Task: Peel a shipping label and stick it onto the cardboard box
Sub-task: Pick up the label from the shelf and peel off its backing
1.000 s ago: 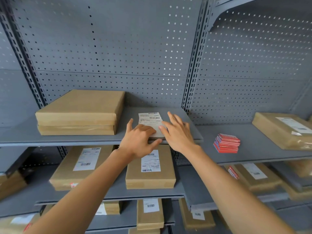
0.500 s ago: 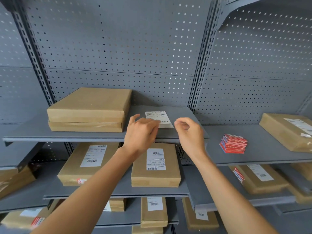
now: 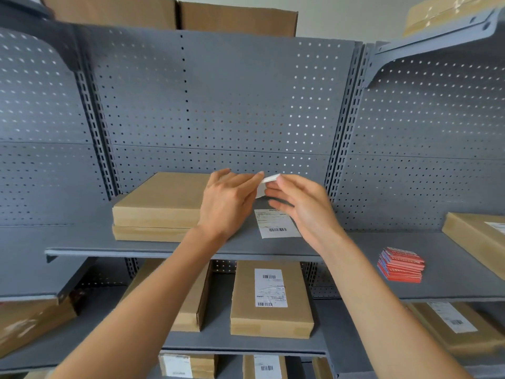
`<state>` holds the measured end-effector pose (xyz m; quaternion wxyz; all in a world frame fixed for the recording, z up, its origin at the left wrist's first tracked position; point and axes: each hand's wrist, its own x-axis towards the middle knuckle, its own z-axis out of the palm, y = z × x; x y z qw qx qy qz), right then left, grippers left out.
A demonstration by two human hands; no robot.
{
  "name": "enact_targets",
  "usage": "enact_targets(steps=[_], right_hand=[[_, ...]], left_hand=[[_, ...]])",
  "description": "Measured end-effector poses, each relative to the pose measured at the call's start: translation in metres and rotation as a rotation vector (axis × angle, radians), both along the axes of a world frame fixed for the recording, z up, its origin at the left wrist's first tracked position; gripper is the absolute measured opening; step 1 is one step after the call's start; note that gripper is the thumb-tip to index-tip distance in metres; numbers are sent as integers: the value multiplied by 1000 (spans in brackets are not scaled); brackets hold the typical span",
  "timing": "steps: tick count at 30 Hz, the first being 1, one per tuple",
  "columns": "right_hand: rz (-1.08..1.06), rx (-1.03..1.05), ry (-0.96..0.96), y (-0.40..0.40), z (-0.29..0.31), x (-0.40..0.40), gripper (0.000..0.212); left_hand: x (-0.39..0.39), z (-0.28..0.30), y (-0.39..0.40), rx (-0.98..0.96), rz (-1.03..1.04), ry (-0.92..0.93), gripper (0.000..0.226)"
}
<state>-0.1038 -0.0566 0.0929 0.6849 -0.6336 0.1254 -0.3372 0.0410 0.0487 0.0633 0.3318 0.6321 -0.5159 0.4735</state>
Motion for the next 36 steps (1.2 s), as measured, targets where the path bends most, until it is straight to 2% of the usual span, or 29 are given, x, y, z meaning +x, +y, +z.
enact_targets(steps=[13, 16, 19, 22, 27, 32, 36], right_hand=[[41, -59, -58, 46, 30, 76, 16], [-43, -115, -94, 59, 30, 102, 16], [-159, -222, -99, 68, 27, 127, 15], [-225, -349, -93, 77, 23, 153, 16], [-286, -424, -111, 89, 18, 184, 12], [-322, -445, -92, 94, 15, 198, 12], [-314, -411, -100, 96, 12, 209, 12]], left_hand=[[60, 32, 58, -18, 35, 1, 23], [76, 38, 70, 65, -5, 221, 33], [89, 47, 85, 117, -159, 471, 48], [106, 59, 93, 71, -243, 564, 42], [134, 65, 98, 118, -261, 581, 20], [152, 60, 102, 116, -263, 531, 19], [158, 54, 95, 57, -199, 578, 22]])
